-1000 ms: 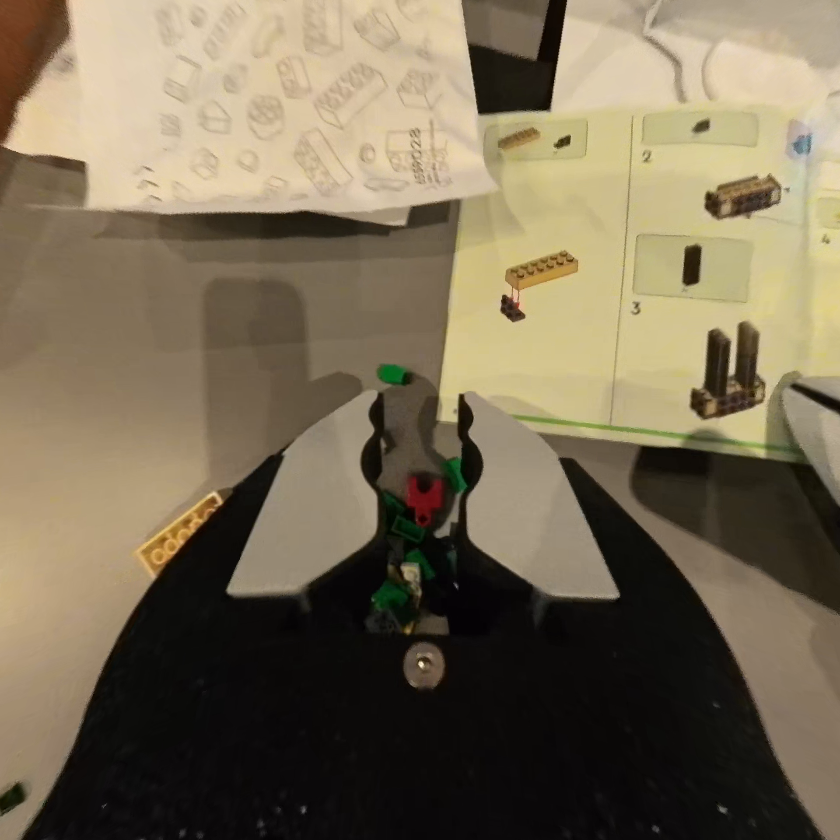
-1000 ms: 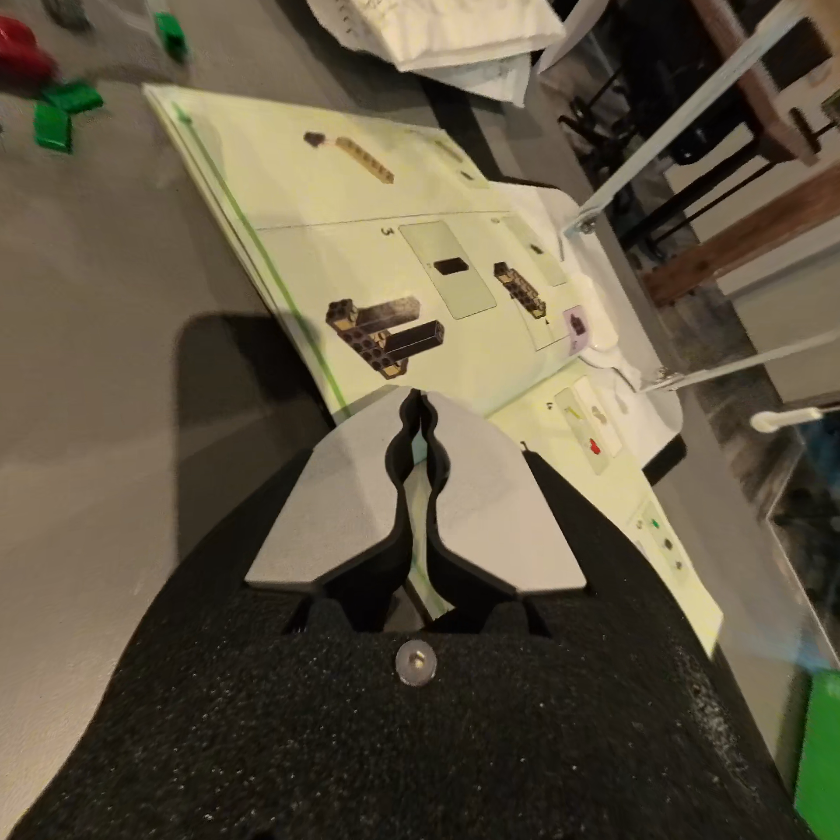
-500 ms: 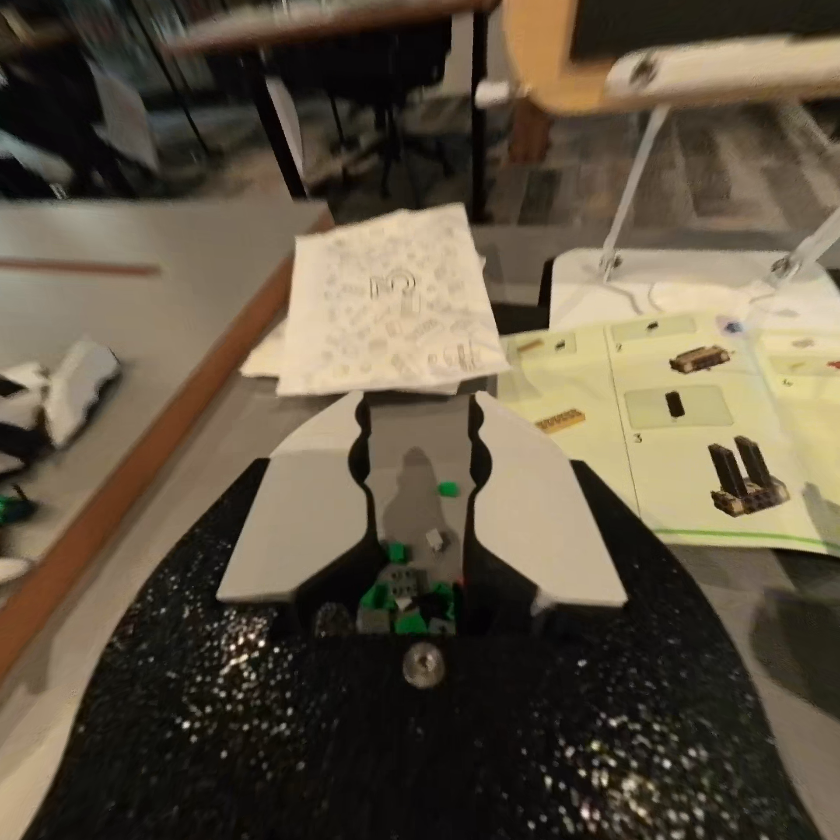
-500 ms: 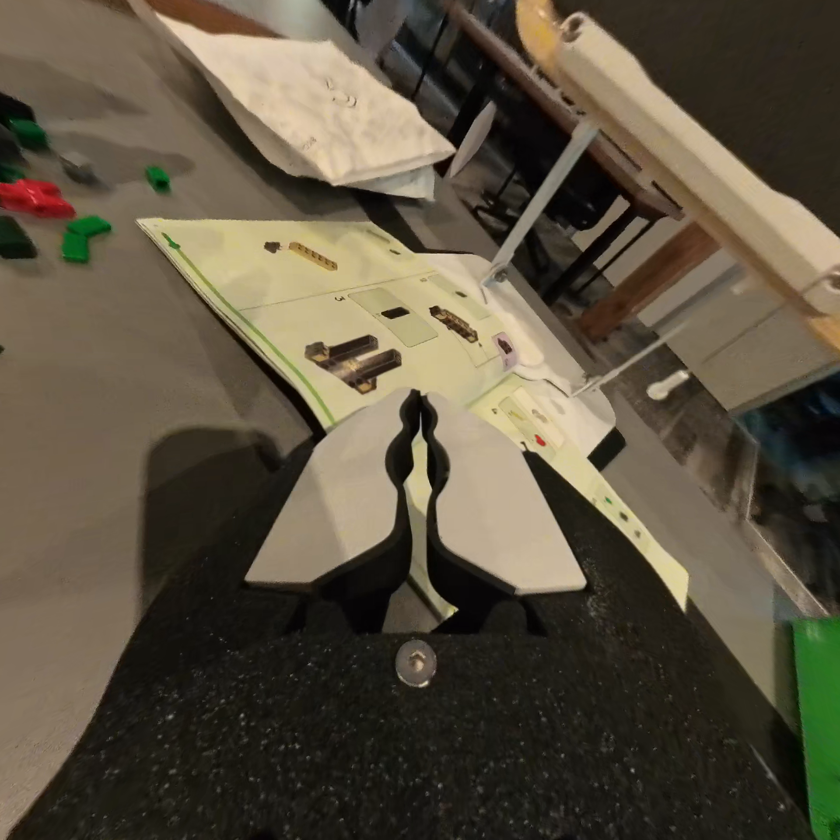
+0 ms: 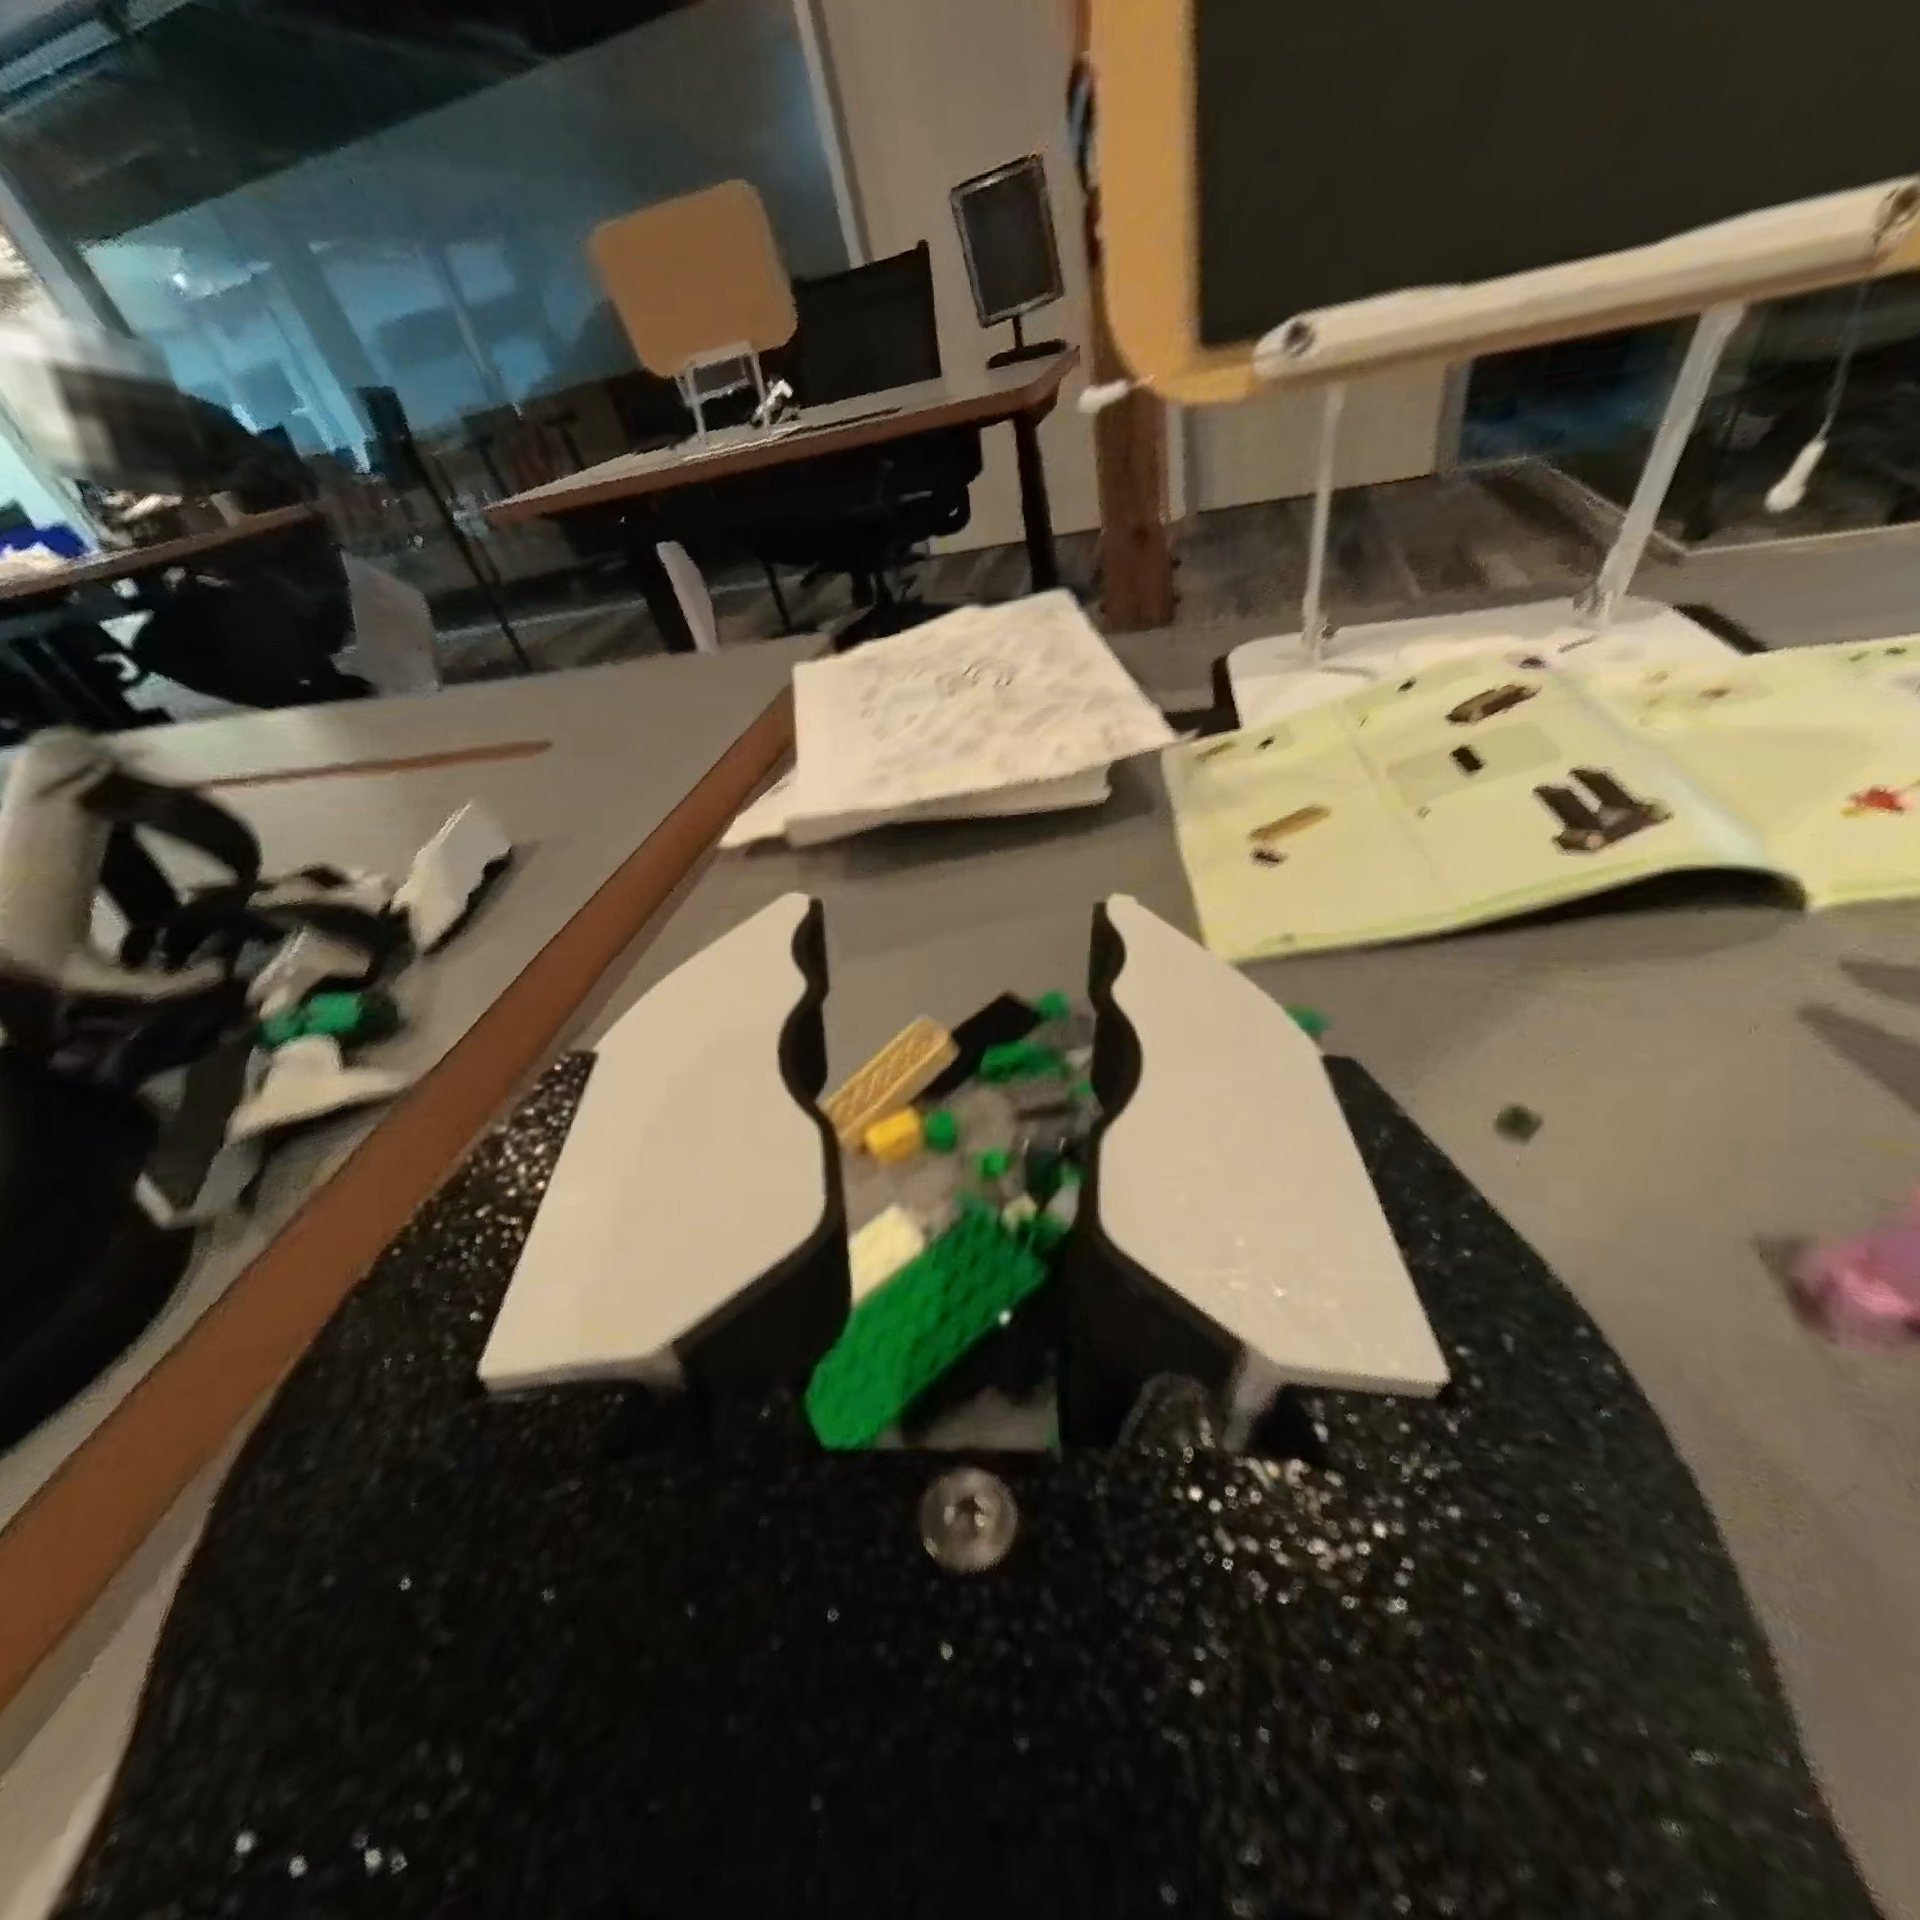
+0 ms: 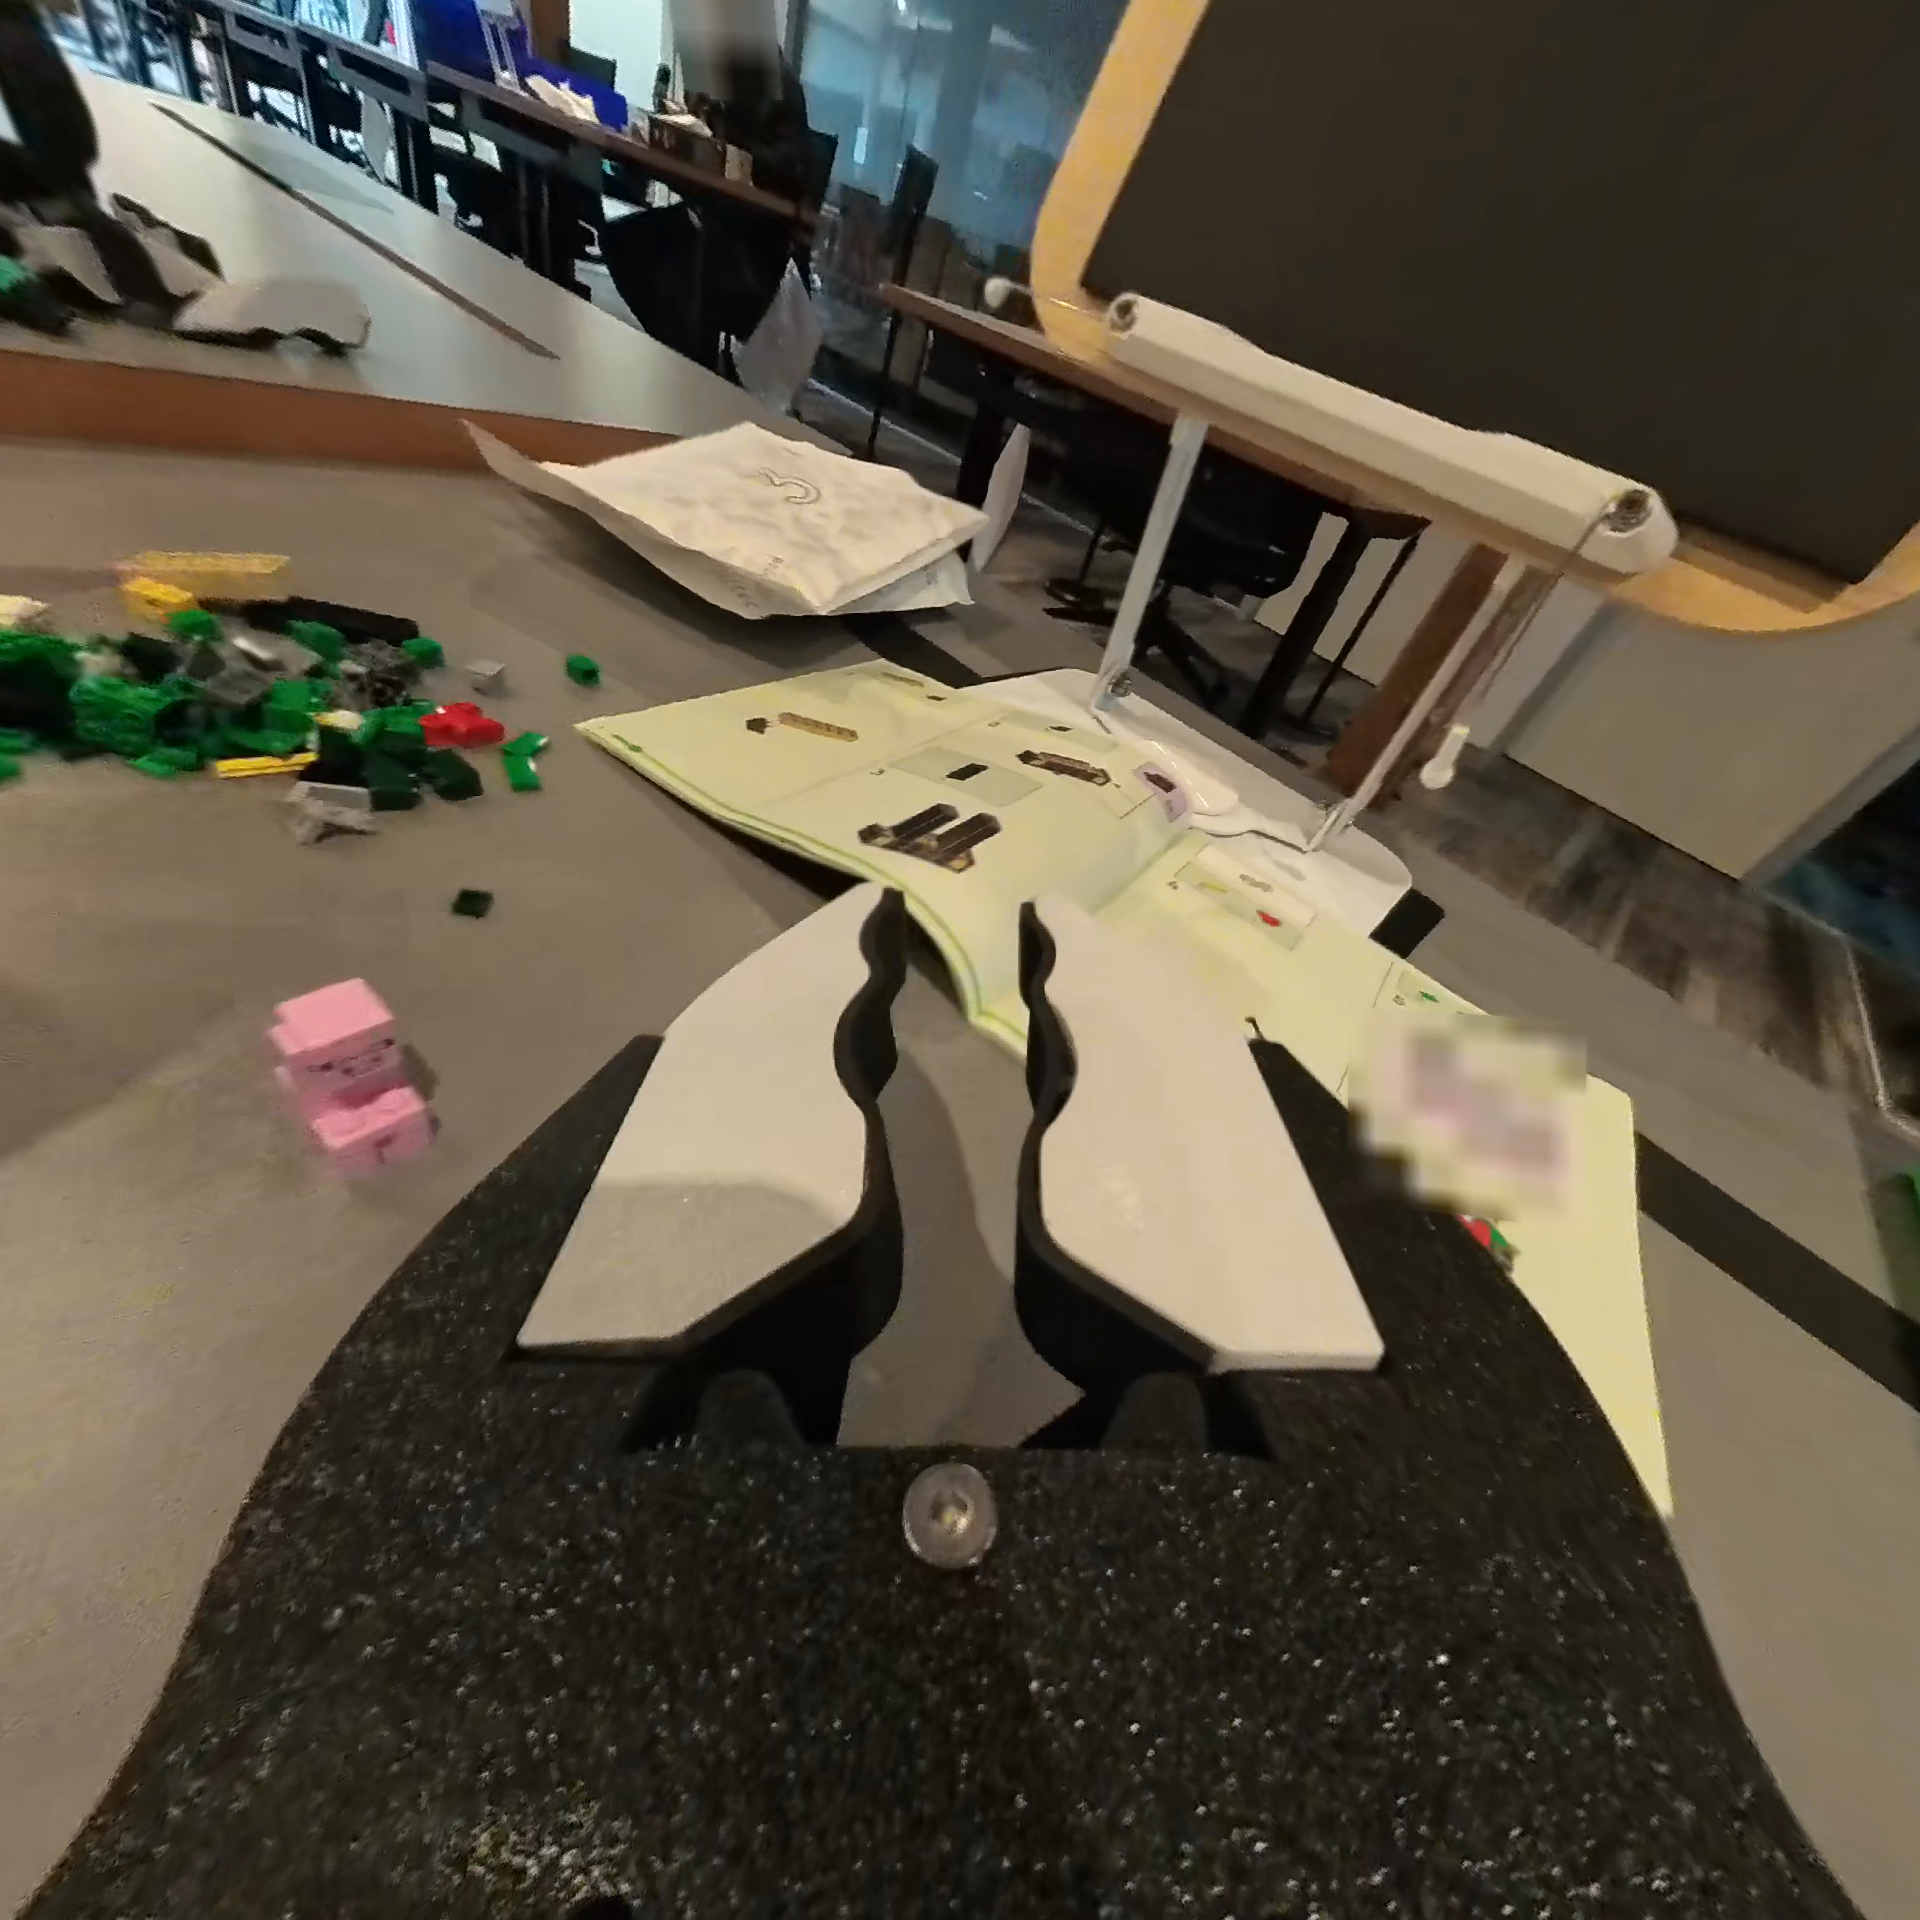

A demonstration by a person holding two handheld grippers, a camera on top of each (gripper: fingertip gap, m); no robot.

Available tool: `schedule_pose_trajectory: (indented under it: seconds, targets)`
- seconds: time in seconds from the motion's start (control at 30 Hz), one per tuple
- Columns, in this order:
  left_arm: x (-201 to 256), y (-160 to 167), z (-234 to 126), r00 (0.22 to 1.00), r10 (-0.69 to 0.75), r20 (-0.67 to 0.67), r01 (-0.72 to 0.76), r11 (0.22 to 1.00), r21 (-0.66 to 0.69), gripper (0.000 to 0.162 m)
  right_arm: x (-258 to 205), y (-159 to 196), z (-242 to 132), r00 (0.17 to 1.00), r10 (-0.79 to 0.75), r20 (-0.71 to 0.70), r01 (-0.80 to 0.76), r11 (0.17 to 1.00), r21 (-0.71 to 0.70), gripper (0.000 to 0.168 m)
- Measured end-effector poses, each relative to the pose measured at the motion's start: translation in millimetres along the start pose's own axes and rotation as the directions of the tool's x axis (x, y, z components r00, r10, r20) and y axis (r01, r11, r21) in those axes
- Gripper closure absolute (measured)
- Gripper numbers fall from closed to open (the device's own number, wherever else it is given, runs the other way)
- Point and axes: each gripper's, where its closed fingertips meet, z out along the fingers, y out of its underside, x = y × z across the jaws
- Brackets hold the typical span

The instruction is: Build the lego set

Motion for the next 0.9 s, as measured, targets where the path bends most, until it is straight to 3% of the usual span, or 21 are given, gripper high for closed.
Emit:
schedule_pose_trajectory:
  seconds: [0.2, 0.43, 0.53, 0.6, 0.63, 0.73, 0.9]
  targets:
    - [-38.2, 40.4, -42.5, 0.998, -0.022, 0.067, 0.025, 0.999, -0.043, 0.115, -5.1, 0.1, -15.1, 0.999, 0.006, -0.038, -0.006, 1.0, -0.004, 0.143]
    - [-68.1, 46.8, -57.9, 0.992, 0.007, 0.125, 0.001, 0.998, -0.061, 0.12, -0.4, 0.7, -15.5, 0.998, 0.029, -0.059, -0.03, 1.0, -0.004, 0.133]
    - [-61.7, 42.1, -48.2, 1.0, 0.002, 0.015, -0.001, 0.998, -0.069, 0.118, -1.5, 1.6, -14.6, 0.998, 0.016, -0.059, -0.017, 1.0, -0.014, 0.133]
    - [-45.5, 41.2, -31.8, 0.988, 0.048, -0.148, -0.064, 0.992, -0.107, 0.123, -3.1, 2.1, -13.7, 0.998, 0.002, -0.056, -0.003, 1.0, -0.02, 0.134]
    - [-33.5, 45.1, -22.5, 0.961, 0.073, -0.266, -0.115, 0.982, -0.148, 0.126, -3.9, 2.2, -13.4, 0.999, -0.004, -0.054, 0.003, 1.0, -0.021, 0.134]
    - [-24.8, 62.0, 10.6, 0.883, 0.112, -0.456, -0.255, 0.93, -0.264, 0.124, -6.5, 2.5, -12.3, 0.999, -0.018, -0.043, 0.017, 0.999, -0.027, 0.134]
    - [-22.0, 88.2, 51.4, 0.793, 0.092, -0.602, -0.394, 0.832, -0.391, 0.119, -8.1, 2.2, -12.0, 0.999, -0.021, -0.033, 0.021, 0.999, -0.024, 0.136]
